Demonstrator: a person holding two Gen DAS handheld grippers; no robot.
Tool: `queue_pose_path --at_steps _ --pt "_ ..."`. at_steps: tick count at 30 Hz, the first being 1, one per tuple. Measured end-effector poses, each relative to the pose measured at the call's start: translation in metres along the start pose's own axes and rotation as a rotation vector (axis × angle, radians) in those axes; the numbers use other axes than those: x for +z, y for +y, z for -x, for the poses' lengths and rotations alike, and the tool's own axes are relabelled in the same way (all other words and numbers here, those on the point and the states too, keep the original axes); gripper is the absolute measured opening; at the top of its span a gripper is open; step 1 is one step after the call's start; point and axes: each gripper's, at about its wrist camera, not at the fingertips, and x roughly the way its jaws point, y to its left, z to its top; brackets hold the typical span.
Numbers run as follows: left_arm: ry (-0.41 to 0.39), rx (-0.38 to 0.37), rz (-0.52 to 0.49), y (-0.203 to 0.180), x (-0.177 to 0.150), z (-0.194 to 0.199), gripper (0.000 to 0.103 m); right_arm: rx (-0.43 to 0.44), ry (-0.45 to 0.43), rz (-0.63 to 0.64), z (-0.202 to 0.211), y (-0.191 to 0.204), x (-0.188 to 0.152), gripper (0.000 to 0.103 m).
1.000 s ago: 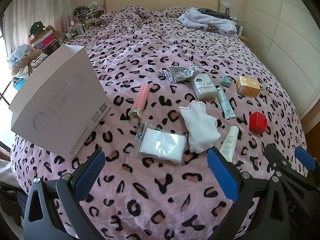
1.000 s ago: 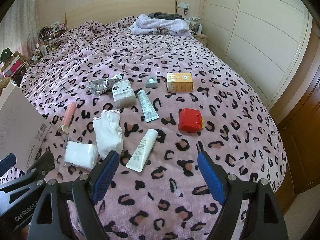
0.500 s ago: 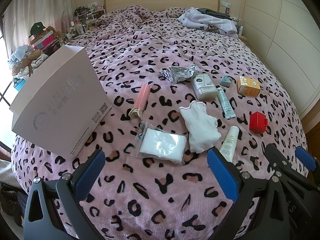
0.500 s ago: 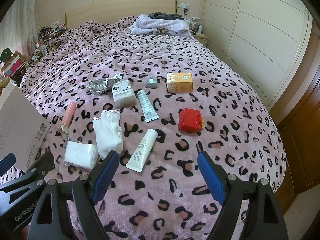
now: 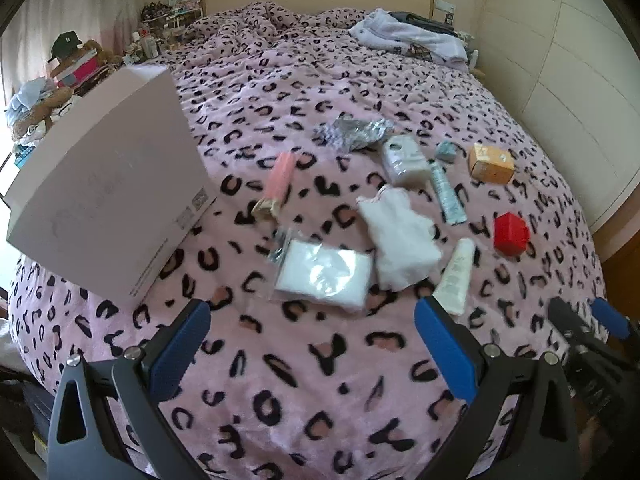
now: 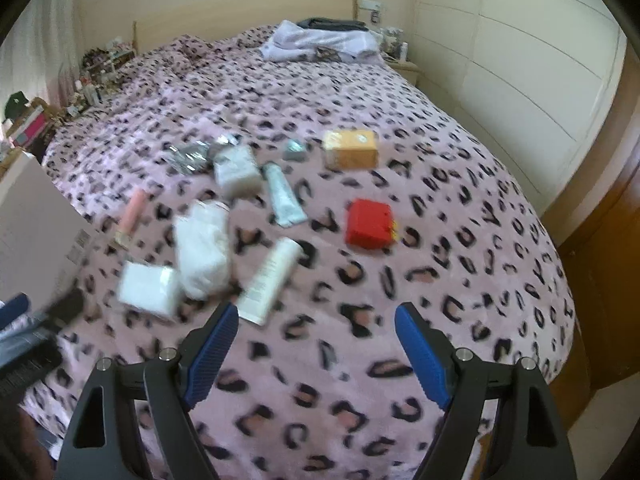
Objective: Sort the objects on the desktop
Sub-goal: 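Grasp the bagged cotton pads with the left tool while the right tool grasps the white lotion tube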
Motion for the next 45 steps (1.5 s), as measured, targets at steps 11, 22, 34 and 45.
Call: queue_pose_path --at_steps 11,22,34,45 --pt "0.08 -0.043 0.136 0.021 -0.011 -0.058 0.103 0.109 0.116 -0.12 -0.053 -0.031 -0.032 0.083" --pt "0.165 0.025 0.113 -0.002 0.013 -0.131 0.103 0.161 0.1 -0.109 -0.086 -0.01 -0.001 0.083" --pt "0.165 0.036 0.108 -0.006 0.022 -0.156 0.103 0.275 0.202 -0.211 -0.144 0.007 0.025 0.083" --pt "0.156 0.076 0.072 -0.01 0.019 -0.155 0.103 0.235 0.279 -0.253 -0.178 0.018 0.018 0.083"
